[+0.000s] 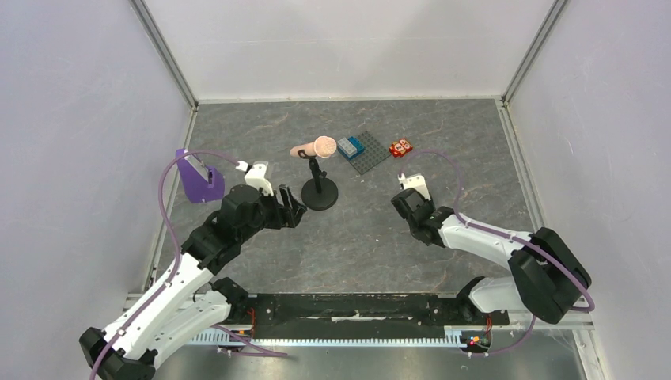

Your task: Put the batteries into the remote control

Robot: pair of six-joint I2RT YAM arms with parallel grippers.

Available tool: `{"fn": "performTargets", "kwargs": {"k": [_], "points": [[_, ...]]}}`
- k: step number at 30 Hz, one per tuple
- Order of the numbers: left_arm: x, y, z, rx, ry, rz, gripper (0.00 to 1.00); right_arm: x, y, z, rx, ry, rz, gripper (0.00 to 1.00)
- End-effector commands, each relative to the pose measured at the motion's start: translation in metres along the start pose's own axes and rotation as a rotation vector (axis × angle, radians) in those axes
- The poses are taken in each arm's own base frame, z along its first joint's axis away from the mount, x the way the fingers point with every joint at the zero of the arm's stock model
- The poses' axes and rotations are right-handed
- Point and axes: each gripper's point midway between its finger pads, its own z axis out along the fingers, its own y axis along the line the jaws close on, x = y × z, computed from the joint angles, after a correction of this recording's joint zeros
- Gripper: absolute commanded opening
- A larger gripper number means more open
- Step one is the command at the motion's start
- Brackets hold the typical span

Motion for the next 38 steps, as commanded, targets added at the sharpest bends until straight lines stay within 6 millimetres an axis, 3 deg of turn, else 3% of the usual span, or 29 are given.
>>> {"fn": "performTargets", "kwargs": {"k": [1,4,8,12,16,19,27,33,38], "points": [[-0.015,0.014,-0.013,-0.129,-0.049,-0.138,0.78,-0.016,0.015,-0.01,-0.118,-0.048,0.105,0.41],[-0.022,0.028,-0.024,-0.234,-0.074,-0.203,0.79,-0.033,0.017,-0.026,-0.194,-0.097,0.174,0.53],[-0.039,0.023,-0.04,-0.216,-0.123,-0.181,0.8,-0.057,0.0,-0.052,-0.229,-0.193,0.292,0.64],[-0.049,0.015,-0.058,-0.137,-0.182,-0.111,0.81,-0.08,-0.055,-0.085,-0.097,-0.339,0.453,0.73],[-0.06,0.014,-0.083,-0.104,-0.267,-0.124,0.81,-0.092,-0.125,-0.138,0.036,-0.584,0.649,0.98],[-0.066,0.015,-0.098,-0.098,-0.307,-0.119,0.81,-0.094,-0.16,-0.175,0.061,-0.72,0.719,0.98],[-0.073,0.021,-0.13,-0.085,-0.395,-0.091,0.82,-0.082,-0.218,-0.231,0.128,-0.857,0.878,0.98],[-0.08,0.025,-0.148,-0.078,-0.473,-0.095,0.82,-0.07,-0.24,-0.247,0.149,-0.958,0.999,0.98],[-0.081,0.012,-0.15,-0.002,-0.484,-0.078,0.83,-0.071,-0.236,-0.242,0.15,-0.939,0.989,0.98]]}}
